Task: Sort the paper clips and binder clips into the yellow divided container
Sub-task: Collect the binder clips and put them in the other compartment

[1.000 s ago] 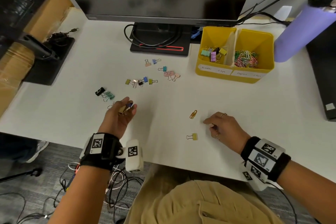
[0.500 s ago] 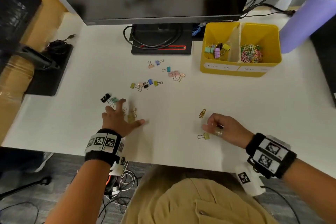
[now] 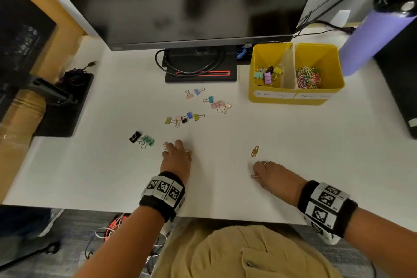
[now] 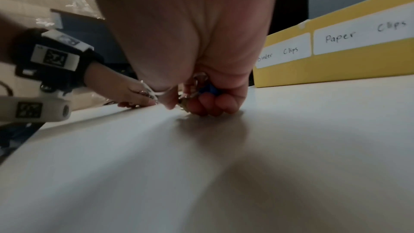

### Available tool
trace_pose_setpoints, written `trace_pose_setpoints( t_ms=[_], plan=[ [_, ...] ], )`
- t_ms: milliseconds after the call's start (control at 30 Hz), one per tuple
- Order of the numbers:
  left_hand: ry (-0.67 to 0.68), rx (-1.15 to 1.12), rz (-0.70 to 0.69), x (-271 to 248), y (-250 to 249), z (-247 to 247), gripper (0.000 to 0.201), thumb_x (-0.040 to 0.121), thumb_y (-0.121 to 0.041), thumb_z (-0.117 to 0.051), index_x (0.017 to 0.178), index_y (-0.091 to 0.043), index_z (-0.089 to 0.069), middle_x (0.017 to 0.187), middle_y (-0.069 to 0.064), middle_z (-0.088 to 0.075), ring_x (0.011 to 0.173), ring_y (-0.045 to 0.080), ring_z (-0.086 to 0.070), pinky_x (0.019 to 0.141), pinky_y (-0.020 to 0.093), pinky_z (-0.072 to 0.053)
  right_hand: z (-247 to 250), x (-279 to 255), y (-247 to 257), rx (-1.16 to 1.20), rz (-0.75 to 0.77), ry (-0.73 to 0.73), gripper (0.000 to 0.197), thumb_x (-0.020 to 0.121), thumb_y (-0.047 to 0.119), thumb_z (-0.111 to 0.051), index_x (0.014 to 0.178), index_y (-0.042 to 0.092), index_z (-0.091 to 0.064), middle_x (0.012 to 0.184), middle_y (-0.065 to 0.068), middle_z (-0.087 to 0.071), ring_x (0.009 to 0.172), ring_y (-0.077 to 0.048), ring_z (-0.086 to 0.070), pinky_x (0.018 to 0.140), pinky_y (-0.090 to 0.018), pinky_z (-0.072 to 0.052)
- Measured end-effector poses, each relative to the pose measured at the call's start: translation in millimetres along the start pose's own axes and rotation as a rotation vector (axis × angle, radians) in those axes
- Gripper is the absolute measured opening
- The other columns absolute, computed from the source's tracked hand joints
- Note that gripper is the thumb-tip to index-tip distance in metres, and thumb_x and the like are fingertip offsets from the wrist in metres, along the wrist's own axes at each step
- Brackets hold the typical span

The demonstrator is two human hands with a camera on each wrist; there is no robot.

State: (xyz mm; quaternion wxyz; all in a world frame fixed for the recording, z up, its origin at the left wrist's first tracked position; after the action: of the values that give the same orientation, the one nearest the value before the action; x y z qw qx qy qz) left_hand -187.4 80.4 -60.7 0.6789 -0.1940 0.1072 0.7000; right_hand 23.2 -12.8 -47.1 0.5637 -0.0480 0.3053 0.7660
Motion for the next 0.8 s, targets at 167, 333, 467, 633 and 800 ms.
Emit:
trace_pose_setpoints(
  t_ms=[167,333,467,633,800],
  plan=[
    [0.061,0.154,-0.169,12,-41,3,0.039,0.097,-0.026,-0.035,0.128,-0.002,-0.029,0.123,0.016,-0.047,0.109,0.034,-0.053,0.084,0.037,-0.048,17,8,-17,0.287,-0.129,0.007,0.016,0.096,0.010,-0.035,0.081,0.018,-0.032,0.066,0.014,-0.032,0.068,-0.010,-0.043,0.062,-0.012,-0.033],
    [0.175,0.169,-0.316,17,-73,22,0.029,0.097,-0.024,-0.033,0.117,-0.005,-0.039,0.114,0.016,-0.056,0.100,0.033,-0.059,0.076,0.036,-0.045,75,18,-28,0.497,-0.119,-0.154,0.024,0.089,-0.003,-0.040,0.074,0.015,-0.039,0.067,0.012,-0.043,0.068,-0.005,-0.049,0.061,-0.003,-0.038],
    [0.205,-0.296,-0.456,19,-141,78,0.027,0.097,-0.026,-0.037,0.109,-0.003,-0.044,0.098,0.024,-0.062,0.088,0.033,-0.059,0.072,0.035,-0.041,143,37,-64,0.660,-0.268,-0.421,0.024,0.091,-0.002,-0.036,0.073,0.012,-0.043,0.069,0.006,-0.044,0.071,-0.014,-0.042,0.061,-0.016,-0.033],
    [0.147,-0.533,-0.468,48,-254,133,0.030,0.095,-0.032,-0.040,0.106,-0.006,-0.052,0.094,0.015,-0.060,0.090,0.028,-0.058,0.078,0.034,-0.045,206,61,-98,0.711,-0.373,-0.581,0.015,0.095,0.006,-0.035,0.098,0.007,-0.050,0.085,-0.004,-0.053,0.088,-0.021,-0.047,0.077,-0.036,-0.043],
    [0.609,-0.854,-0.182,68,-284,116,0.087,0.080,-0.074,-0.027,0.143,-0.014,-0.025,0.147,0.011,-0.034,0.127,0.029,-0.045,0.095,0.037,-0.047,211,66,-121,1.003,-0.418,-0.486,0.033,0.099,0.014,-0.033,0.128,0.003,-0.042,0.124,-0.019,-0.051,0.115,-0.033,-0.050,0.093,-0.034,-0.041]
  ],
)
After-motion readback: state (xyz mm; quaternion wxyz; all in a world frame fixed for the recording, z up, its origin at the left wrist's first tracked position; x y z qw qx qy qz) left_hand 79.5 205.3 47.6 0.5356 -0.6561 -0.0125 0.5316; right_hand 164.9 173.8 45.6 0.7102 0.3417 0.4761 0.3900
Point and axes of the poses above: each hand's wrist, its own x-axis towards the middle knuckle, its own z-axis out of the back of the hand, y = z × x, the point moved 7 cm from there along x, towards the middle knuckle
